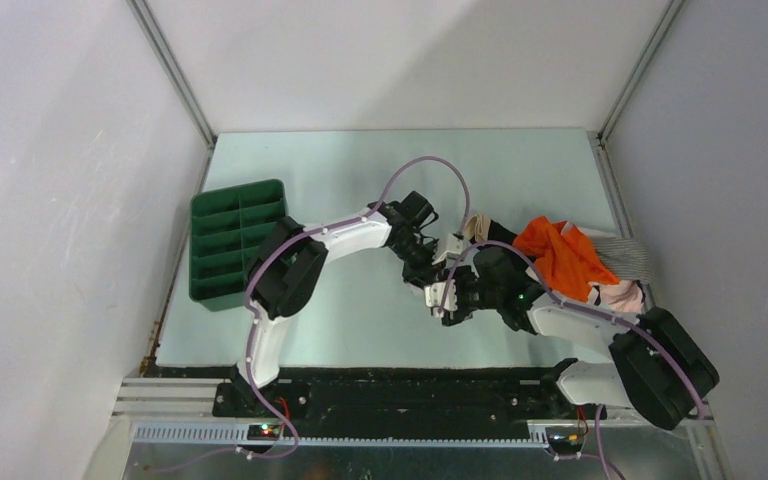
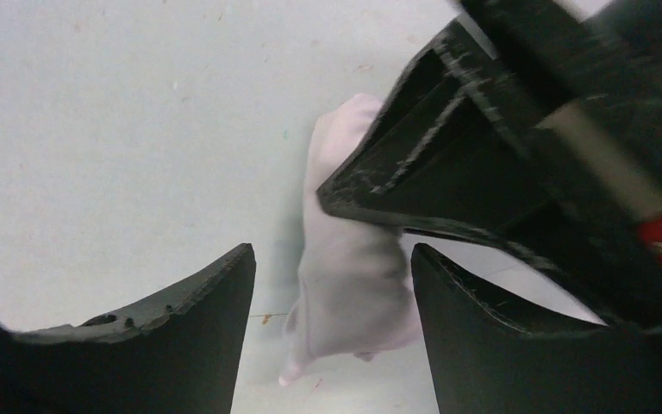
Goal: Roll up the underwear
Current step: Roll the underwear to the center of the board.
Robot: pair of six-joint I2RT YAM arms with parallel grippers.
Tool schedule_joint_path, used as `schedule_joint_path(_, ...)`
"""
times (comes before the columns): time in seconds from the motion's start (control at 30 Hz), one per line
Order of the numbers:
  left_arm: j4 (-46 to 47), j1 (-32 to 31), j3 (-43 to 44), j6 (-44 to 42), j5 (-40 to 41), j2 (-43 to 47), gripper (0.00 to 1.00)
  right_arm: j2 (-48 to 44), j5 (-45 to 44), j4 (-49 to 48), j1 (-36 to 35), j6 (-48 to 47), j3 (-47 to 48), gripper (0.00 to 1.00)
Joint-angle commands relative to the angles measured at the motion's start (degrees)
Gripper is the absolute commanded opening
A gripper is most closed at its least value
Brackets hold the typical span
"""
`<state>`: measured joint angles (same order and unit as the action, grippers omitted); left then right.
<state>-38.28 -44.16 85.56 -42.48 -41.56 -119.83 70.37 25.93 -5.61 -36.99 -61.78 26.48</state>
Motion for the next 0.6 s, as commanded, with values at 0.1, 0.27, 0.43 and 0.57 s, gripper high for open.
schedule_joint_path(0.1, -13.14, 1.57, -3.09, 2.22, 2.38, -6.76, 0.11, 8.28, -0.34, 0.39, 1.25, -8.51, 2.48, 0.65)
schedule_joint_path(0.27, -9.49, 3.11, -4.21, 6.33, 1.52, -4.85, 0.23, 12.83, -0.75, 8.82, 2.64, -8.54, 8.75, 0.19)
schedule_joint_path(0.43, -3.66, 6.05, -5.14, 13.46, -2.55, -2.5, 0.35, 14.16, -1.21, 11.71, 2.81, -6.37, 10.76, 0.06)
schedule_joint_path(0.57, 0.62, 8.38, -5.9, 20.83, -5.43, -1.87, 0.46, 15.95, -0.61, 14.03, 3.0, -2.32, 12.06, 0.01)
